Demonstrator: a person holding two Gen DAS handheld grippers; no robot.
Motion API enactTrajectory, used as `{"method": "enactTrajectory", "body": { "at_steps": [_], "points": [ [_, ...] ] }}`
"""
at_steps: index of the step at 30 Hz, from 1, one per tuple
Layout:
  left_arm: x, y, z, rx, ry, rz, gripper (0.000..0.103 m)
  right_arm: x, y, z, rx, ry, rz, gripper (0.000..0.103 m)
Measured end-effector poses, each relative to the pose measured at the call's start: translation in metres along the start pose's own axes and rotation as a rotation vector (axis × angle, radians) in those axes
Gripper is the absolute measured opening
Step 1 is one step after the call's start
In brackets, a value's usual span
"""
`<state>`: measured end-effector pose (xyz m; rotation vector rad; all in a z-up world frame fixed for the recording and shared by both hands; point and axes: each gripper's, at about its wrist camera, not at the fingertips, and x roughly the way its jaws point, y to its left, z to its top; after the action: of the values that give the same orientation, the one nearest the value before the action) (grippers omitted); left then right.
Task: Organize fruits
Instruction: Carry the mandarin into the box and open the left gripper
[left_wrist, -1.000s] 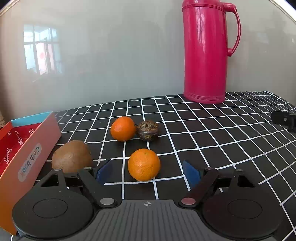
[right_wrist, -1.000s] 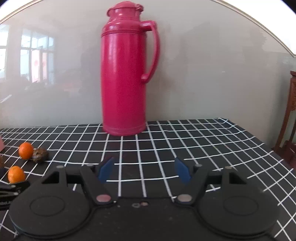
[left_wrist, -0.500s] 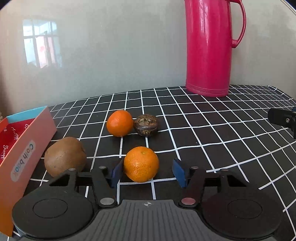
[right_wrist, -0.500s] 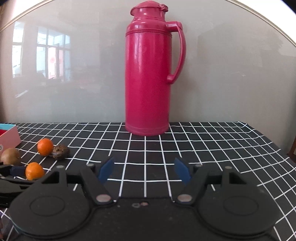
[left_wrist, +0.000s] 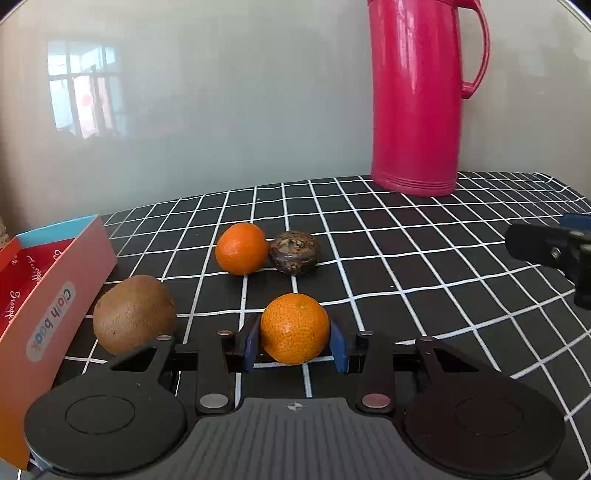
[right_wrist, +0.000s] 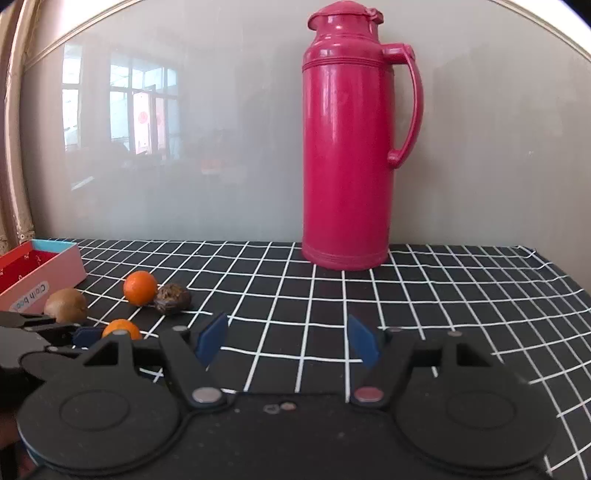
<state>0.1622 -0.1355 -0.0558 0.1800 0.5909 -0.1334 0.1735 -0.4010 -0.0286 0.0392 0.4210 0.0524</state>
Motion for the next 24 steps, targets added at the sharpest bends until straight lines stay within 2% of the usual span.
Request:
{"method": "enactTrajectory", "body": {
  "at_steps": [10,17,24],
  "points": [
    [-0.032,0.013,-0.004,0.014,-0.028,-0.022,0.039,-0.009,0.012,0.0,-0.008,-0.001,-0.009,0.071],
    [-0.054,0.037,-0.005,0.007,-0.045,0.003,0.039,-0.009,0.028,0.002,-0.001,-0.002,-0.005,0.071],
    [-0.073,0.064,-0.007,-0.009,-0.059,0.03,0.039,-0.006,0.06,0.004,-0.012,0.002,0.019,0.07]
  ]
}}
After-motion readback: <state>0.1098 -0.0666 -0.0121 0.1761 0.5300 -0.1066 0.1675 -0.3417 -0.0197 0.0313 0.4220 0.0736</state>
